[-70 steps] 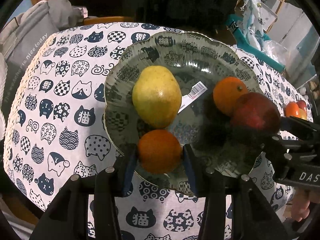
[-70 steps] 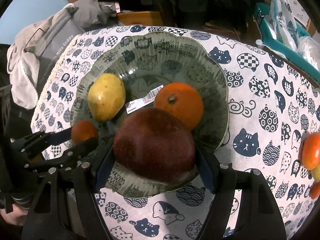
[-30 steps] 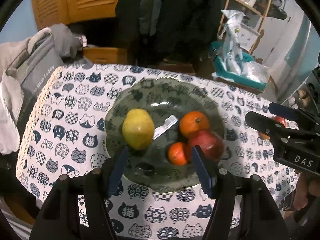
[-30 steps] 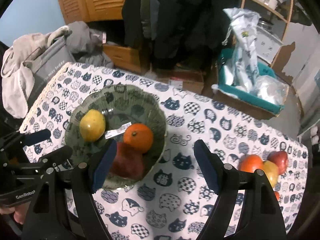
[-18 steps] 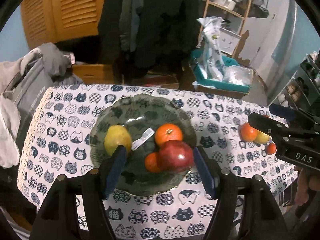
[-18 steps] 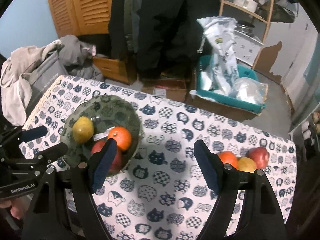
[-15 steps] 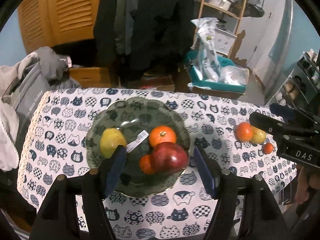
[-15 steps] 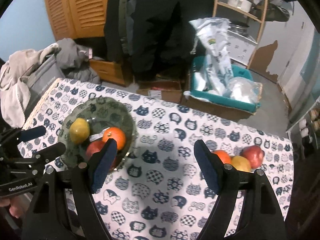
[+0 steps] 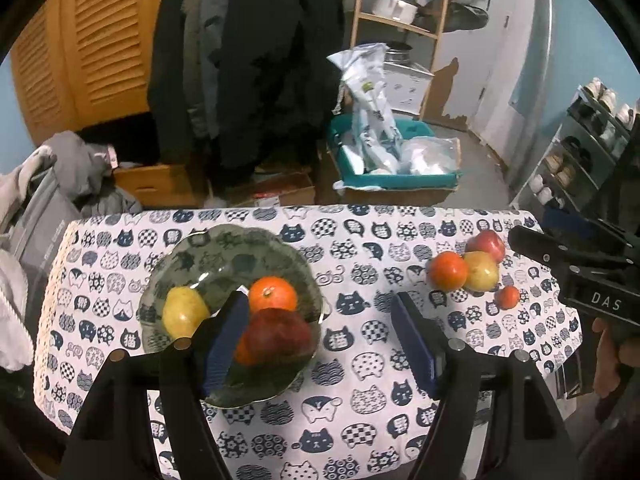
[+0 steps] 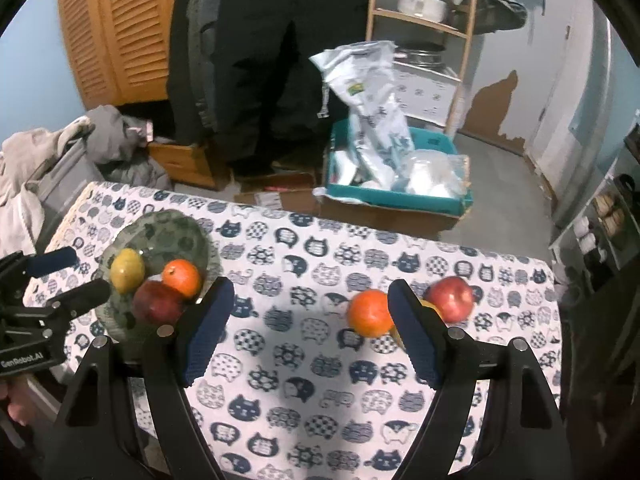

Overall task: Organize fruits
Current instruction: 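Withdraw both tools from the bowl back toward the fruit cluster, then close right tool on a small orange while left tool grasps the large orange, then lift both oranges and carry them toward the green glass bowl, then lower the large orange into the bowl and open left tool while right tool lowers its orange, then open both tools and lift them out of the green bowl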

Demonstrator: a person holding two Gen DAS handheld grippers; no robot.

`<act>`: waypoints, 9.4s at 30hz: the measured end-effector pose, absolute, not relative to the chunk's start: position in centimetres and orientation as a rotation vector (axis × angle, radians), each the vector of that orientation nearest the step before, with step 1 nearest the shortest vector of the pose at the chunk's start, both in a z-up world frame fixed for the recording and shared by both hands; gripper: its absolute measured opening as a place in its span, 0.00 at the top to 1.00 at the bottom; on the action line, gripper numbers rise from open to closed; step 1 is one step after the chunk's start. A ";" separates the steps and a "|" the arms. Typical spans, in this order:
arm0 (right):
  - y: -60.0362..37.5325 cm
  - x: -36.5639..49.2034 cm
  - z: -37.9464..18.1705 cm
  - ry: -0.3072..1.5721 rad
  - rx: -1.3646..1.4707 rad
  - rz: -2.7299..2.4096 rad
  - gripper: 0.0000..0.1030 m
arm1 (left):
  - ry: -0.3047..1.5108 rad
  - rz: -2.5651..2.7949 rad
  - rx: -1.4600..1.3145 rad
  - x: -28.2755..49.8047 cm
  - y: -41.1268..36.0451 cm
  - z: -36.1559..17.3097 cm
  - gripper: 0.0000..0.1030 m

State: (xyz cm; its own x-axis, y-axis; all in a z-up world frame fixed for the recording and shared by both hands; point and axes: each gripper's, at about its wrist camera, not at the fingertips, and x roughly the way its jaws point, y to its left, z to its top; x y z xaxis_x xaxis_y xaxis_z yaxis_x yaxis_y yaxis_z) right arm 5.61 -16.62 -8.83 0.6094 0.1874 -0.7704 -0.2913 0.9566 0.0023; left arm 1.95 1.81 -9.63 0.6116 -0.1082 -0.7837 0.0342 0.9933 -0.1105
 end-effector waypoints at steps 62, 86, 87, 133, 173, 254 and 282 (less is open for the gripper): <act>-36.2 10.1 -26.7 1.258 0.101 0.010 0.23 | 1.144 -0.237 0.136 10.4 -15.0 -22.7 0.24; -35.9 11.6 -29.3 1.279 0.086 0.002 0.58 | 1.171 -0.339 0.114 14.0 -18.0 -25.2 0.24; -36.0 11.7 -29.0 1.275 0.087 0.000 0.58 | 1.174 -0.345 0.118 14.1 -18.2 -25.4 0.24; -35.3 12.4 -24.3 1.158 0.083 0.004 0.58 | 1.139 -0.325 0.123 14.3 -19.3 -25.2 0.39; -28.0 8.4 -9.3 0.864 0.009 0.156 0.58 | 0.863 -0.247 -0.009 8.0 -10.3 -9.8 0.39; 0.0 13.4 -18.7 1.111 -0.105 0.560 0.58 | 1.182 0.098 -0.270 7.5 12.6 -22.6 0.38; 3.9 14.2 -21.8 1.184 -0.124 0.618 0.58 | 1.104 0.249 -0.295 6.3 17.1 -20.5 0.23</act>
